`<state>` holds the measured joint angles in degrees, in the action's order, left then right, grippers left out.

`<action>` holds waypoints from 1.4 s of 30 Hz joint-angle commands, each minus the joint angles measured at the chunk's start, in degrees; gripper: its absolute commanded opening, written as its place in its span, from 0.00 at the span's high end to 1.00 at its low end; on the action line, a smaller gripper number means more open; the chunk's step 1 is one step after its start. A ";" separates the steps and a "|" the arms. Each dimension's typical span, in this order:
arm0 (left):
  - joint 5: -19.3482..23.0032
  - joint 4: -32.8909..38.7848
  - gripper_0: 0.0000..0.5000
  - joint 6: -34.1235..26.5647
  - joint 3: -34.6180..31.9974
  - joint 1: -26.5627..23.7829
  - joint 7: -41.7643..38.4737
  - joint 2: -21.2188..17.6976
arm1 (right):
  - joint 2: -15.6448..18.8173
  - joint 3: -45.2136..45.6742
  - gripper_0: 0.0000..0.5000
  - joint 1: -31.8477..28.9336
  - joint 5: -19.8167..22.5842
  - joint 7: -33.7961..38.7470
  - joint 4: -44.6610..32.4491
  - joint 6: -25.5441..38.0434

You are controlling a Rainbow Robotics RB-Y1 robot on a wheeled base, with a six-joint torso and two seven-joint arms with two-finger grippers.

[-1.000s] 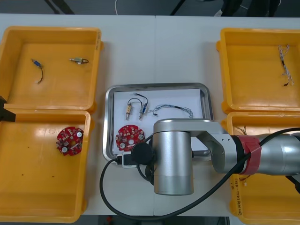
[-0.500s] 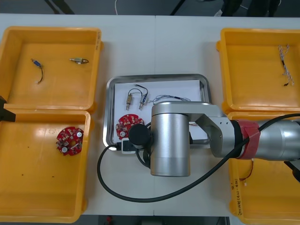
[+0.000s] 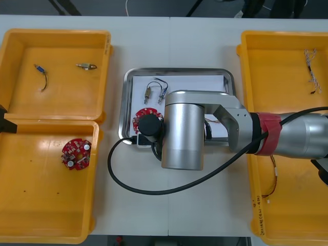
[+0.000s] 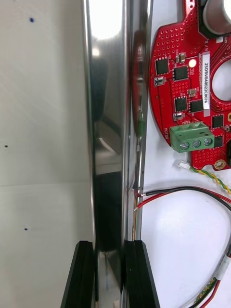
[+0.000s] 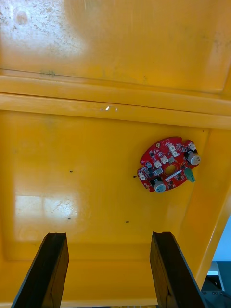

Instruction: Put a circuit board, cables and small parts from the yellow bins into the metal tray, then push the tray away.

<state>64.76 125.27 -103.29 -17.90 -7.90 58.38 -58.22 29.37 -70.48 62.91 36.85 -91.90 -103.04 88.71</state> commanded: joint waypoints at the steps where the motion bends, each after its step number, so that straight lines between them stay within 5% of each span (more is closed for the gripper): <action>1: 0.45 1.29 0.00 0.55 -1.78 0.96 4.55 -2.69 | 0.69 1.84 0.99 4.77 1.82 0.67 0.56 -0.82; 42: 0.45 1.29 0.00 0.55 -1.78 0.96 4.55 -2.69 | 0.07 1.75 1.00 12.94 -0.20 -6.10 11.37 -9.52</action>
<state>64.76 125.28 -103.29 -17.90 -7.90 58.38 -58.22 29.36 -70.48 72.07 37.00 -95.83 -92.19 80.44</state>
